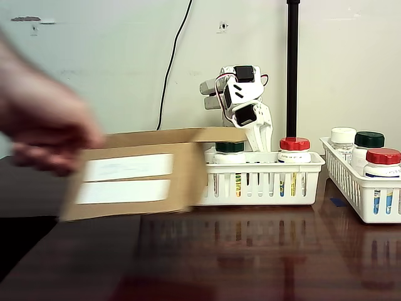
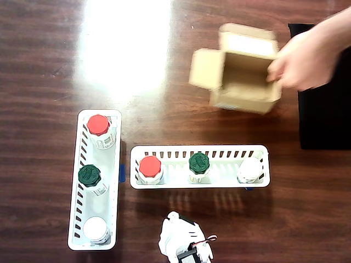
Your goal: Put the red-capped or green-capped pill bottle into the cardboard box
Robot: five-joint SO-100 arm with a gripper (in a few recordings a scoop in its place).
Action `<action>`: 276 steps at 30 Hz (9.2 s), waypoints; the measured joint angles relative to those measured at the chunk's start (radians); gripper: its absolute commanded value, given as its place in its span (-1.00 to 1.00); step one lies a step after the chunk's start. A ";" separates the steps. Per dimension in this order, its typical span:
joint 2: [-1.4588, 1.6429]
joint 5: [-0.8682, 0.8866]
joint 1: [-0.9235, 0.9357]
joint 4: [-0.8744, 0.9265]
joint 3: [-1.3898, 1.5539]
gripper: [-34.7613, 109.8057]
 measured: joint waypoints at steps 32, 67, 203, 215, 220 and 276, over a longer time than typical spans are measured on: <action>-0.037 1.035 0.459 -0.153 -0.221 -0.47; -0.782 1.167 0.405 -0.558 -0.629 0.28; -0.969 1.134 0.272 -0.342 -0.822 0.03; -0.966 1.177 0.267 -0.479 -0.681 0.68; -0.966 1.152 0.222 -0.482 -0.675 0.68; -1.221 1.134 0.264 -0.018 -1.336 -0.51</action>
